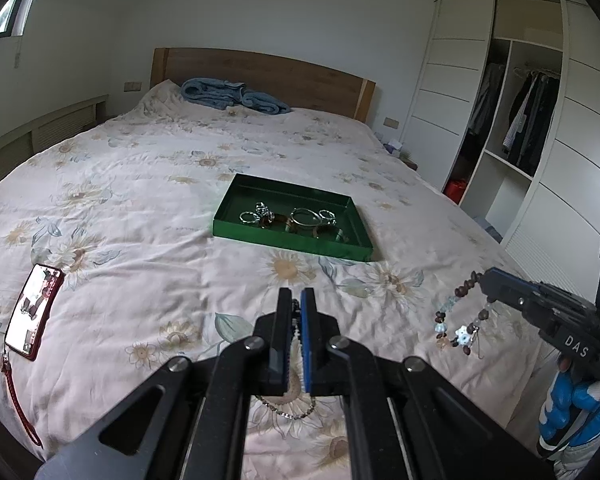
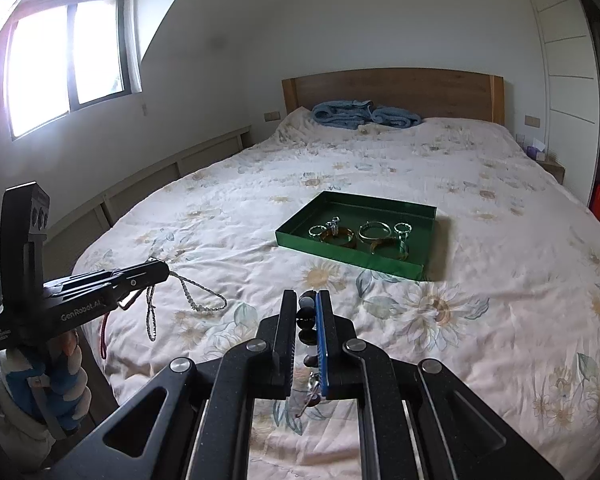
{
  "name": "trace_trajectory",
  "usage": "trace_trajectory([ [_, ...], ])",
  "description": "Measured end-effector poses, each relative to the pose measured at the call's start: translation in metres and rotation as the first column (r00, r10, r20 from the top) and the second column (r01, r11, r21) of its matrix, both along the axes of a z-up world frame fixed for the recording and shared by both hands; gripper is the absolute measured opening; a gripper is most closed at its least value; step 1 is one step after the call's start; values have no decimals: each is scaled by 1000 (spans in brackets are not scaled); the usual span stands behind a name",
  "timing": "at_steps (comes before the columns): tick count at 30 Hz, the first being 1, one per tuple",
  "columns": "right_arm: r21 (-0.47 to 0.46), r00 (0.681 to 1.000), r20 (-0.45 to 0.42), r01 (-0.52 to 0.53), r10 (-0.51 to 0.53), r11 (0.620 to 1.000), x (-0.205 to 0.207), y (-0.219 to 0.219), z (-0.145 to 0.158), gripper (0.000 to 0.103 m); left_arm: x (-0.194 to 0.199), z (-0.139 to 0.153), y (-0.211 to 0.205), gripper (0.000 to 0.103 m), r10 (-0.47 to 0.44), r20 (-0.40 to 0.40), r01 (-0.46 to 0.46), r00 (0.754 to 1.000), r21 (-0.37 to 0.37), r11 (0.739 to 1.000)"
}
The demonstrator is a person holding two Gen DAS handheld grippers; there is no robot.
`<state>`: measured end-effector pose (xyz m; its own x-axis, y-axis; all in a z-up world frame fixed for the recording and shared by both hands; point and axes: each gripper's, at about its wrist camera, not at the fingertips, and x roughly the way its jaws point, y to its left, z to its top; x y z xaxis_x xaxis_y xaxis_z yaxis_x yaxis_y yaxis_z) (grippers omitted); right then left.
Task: Organize jewelry
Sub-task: 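Lift the chain and beaded bracelet and carry them over the green tray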
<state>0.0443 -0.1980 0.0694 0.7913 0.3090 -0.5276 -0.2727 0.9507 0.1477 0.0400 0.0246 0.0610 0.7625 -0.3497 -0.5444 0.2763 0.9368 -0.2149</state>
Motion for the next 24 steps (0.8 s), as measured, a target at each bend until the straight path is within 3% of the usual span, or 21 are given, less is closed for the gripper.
trace_trajectory([
  [24, 0, 1000, -13, 2, -2, 1000, 21, 4, 0, 9, 20, -9, -8, 4, -30, -31, 29, 999, -11, 1000],
])
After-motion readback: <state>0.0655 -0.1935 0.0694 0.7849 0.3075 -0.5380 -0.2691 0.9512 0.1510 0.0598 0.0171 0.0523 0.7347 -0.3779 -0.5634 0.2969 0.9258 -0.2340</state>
